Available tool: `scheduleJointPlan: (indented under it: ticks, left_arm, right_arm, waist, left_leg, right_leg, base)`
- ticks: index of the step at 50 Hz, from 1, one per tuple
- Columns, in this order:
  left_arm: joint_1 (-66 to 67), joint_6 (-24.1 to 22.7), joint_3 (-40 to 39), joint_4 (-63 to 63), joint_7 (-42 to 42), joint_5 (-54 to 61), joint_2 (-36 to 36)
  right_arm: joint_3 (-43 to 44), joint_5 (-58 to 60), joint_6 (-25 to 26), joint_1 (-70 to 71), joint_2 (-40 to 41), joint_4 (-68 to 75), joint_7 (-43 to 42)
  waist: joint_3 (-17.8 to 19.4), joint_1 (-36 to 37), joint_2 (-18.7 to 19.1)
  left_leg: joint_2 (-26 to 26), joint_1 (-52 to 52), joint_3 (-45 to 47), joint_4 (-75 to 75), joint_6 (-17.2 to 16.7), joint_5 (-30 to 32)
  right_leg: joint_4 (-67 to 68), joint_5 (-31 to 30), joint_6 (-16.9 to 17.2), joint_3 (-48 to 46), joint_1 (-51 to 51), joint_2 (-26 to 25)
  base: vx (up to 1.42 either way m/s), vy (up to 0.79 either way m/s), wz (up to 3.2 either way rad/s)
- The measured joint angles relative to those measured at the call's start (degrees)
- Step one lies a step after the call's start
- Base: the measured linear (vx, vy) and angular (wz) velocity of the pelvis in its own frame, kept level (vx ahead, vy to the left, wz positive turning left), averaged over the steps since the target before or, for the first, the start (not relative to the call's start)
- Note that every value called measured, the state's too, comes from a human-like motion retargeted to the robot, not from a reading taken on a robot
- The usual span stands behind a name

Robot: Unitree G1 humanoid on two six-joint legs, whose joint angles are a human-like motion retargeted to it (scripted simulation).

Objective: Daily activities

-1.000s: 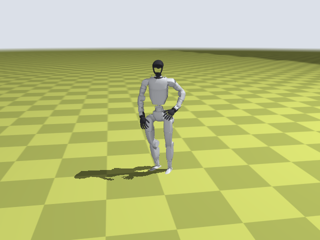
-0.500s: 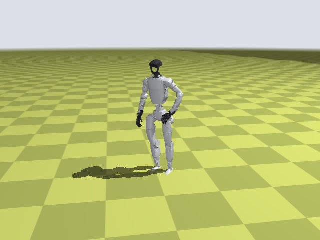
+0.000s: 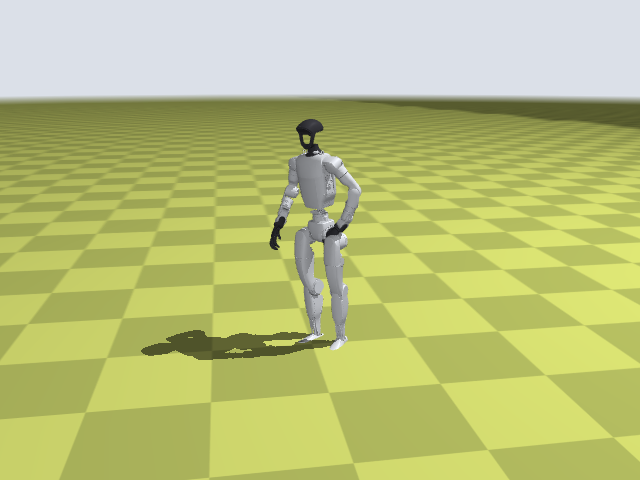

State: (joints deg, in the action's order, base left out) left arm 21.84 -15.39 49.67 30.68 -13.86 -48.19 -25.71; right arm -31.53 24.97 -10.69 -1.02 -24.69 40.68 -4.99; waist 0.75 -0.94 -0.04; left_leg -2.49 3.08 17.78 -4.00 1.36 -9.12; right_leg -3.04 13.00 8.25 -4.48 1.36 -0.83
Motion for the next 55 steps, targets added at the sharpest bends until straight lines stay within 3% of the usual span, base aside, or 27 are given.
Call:
scheduleJointPlan:
  ticks: [35,55]
  left_arm:
    - [-0.47,-3.34,5.75,-9.57,1.02,4.33,-3.26]
    - [-2.44,-1.39,5.9,-7.41,-1.48,3.12,-0.74]
  right_arm:
    - [-5.38,-3.74,-1.84,4.45,-4.35,-4.17,2.52]
    - [-7.18,-1.71,-1.04,8.01,-6.73,-6.7,3.07]
  waist:
    - [-0.23,0.41,-0.8]
    - [-0.27,0.02,-0.6]
  left_leg:
    - [-0.69,0.07,2.66,0.01,2.59,0.73]
    - [-1.47,-1.9,4.24,-0.06,4.64,2.15]
  right_leg:
    - [-0.37,-1.51,2.17,4.8,2.03,-0.12]
    - [0.07,-3.49,4.75,7.39,5.71,0.02]
  base:
    - [-0.01,0.0,-0.23]
    - [-0.03,0.0,-0.27]
